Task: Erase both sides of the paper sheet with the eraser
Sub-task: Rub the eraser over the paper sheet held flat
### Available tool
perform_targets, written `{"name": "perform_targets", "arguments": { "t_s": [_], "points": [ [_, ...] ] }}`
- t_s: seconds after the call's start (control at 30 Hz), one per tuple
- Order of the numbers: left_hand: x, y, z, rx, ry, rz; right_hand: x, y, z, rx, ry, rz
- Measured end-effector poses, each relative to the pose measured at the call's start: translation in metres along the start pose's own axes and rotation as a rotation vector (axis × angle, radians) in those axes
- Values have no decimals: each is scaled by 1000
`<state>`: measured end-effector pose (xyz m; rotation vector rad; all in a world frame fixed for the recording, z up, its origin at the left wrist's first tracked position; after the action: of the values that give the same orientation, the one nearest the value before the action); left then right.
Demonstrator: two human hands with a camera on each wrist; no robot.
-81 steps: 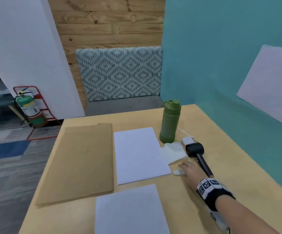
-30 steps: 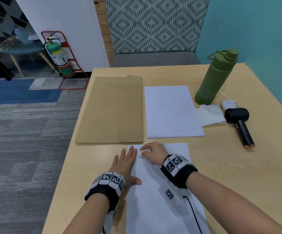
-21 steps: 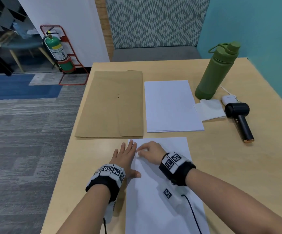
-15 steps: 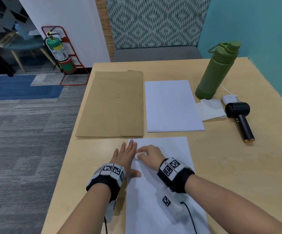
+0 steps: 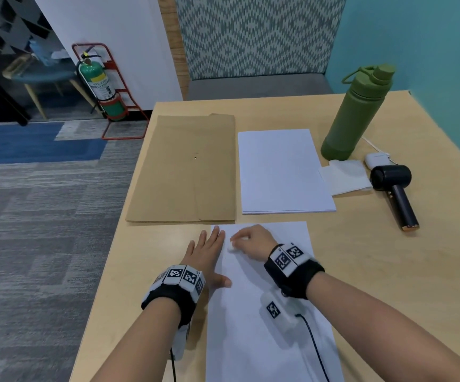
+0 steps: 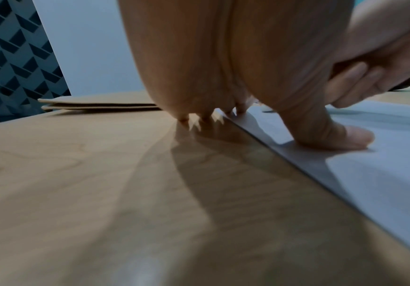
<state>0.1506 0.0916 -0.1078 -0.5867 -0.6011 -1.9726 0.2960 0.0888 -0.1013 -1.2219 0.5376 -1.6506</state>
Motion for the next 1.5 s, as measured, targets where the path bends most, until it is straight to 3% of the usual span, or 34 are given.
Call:
{"name": "perform_targets", "arguments": {
  "t_s": [0.1,0.27,0.47,0.73,0.97,1.17,1.37,1.5],
  "points": [
    [1,0,0,4,-1,-1,-2,-1,1,-55,123,-9],
    [0,0,0,-9,-6,0,21,10,-13,78,-151,14],
    [-1,2,1,14,-9,23,-7,-4,0,-24,103,5],
    [-4,14,-11,71,88,106,-4,3,-5,39,95,46],
    [-8,15,-13,78,51,125,9,9,-5,221,-114,66],
    [-8,16,-12,63,35,137,-10,-3,0,126,76,53],
    [-5,18,-9,61,26,141,17,18,-10,207,-50,69],
    [-4,18,-8,57,23,132,-7,-1,4,121,68,38]
  ]
}}
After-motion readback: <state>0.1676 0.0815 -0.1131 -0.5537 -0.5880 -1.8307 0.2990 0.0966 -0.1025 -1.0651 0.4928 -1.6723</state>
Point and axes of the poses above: each hand's wrist, its own x-axis away from the middle knuckle, its own z-axis out of the back of the hand, y = z × x, the point moved 2 cm from there along -x, towards the middle knuckle, and after that the axes turned 4 degrees about -x, right-handed, at the moved point
